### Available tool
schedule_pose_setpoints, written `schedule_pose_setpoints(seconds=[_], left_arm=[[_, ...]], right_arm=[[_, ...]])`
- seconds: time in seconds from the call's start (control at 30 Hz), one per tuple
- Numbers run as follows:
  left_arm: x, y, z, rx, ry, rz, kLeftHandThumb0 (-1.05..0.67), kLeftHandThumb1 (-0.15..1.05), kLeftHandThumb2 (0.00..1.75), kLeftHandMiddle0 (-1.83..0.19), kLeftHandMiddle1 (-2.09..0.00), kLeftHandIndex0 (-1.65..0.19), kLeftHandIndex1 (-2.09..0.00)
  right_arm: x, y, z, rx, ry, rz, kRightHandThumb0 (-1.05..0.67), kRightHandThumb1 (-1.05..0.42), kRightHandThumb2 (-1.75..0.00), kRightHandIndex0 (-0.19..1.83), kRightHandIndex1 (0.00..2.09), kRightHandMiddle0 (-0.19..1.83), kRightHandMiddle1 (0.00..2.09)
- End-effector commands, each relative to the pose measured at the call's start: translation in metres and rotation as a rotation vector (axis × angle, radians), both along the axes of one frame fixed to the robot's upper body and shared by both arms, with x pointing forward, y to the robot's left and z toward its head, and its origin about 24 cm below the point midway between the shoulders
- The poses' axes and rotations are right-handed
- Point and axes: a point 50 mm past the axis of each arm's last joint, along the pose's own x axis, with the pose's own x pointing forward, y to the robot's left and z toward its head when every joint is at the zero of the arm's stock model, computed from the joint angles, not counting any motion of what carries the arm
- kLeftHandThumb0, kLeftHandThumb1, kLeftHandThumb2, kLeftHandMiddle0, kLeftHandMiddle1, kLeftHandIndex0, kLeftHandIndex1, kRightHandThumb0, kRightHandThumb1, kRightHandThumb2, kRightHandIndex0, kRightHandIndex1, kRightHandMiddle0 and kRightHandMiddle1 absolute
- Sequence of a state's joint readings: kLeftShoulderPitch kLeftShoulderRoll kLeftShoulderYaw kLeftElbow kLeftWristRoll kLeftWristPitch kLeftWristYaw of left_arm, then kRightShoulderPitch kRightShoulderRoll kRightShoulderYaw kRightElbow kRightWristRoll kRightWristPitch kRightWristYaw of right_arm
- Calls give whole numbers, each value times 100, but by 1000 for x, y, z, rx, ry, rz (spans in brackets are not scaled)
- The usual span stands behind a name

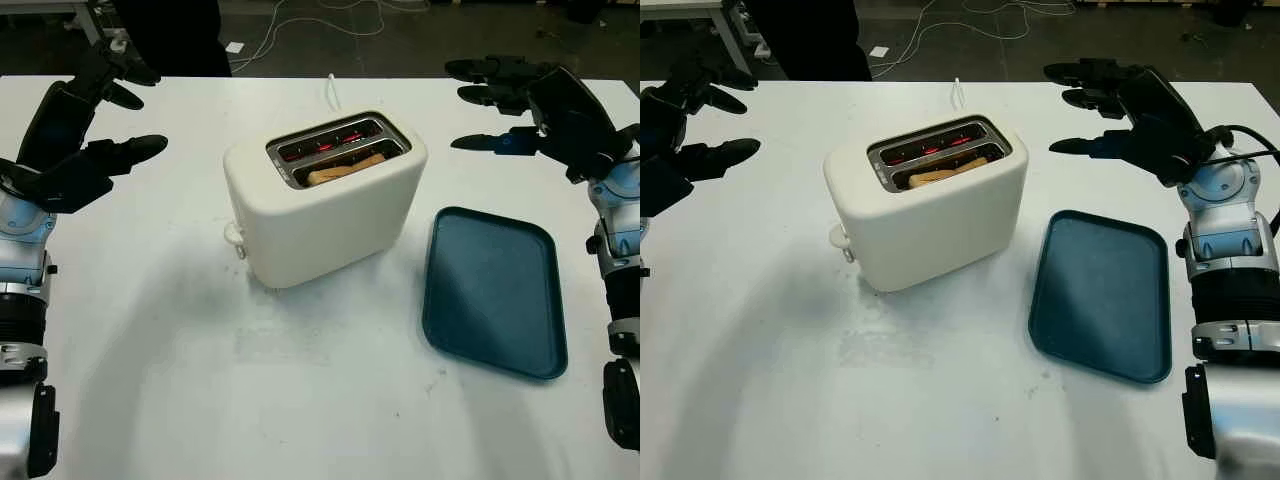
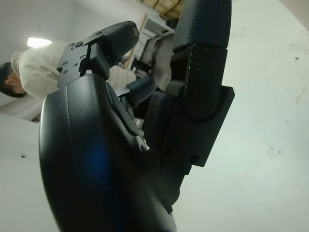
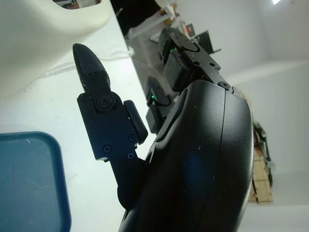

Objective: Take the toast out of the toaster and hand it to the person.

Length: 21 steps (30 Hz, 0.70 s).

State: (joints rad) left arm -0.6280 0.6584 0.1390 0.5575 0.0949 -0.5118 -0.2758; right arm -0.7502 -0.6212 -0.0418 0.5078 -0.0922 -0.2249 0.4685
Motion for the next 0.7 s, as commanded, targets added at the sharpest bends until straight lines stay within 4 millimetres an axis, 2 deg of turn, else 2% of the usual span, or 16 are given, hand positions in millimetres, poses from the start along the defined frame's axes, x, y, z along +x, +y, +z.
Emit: schedule_pose_setpoints(seconds=[0.0, 0.2, 0.67], left_arm=[[-2, 4, 0, 10, -5, 6, -105, 92, 28, 0, -149, 0, -129], [-2, 3, 0, 7, 1, 10, -105, 92, 28, 0, -149, 0, -129], [-2, 3, 1, 14, -5, 6, -105, 92, 29, 0, -148, 0, -129]], right_arm=[[1, 1, 2, 19, -5, 11, -39, -74, 0, 52, 0, 51, 0], [1, 2, 3, 10, -6, 1, -43, -74, 0, 53, 1, 51, 0], [1, 2, 3, 23, -1, 5, -39, -74, 0, 51, 0, 50, 0]])
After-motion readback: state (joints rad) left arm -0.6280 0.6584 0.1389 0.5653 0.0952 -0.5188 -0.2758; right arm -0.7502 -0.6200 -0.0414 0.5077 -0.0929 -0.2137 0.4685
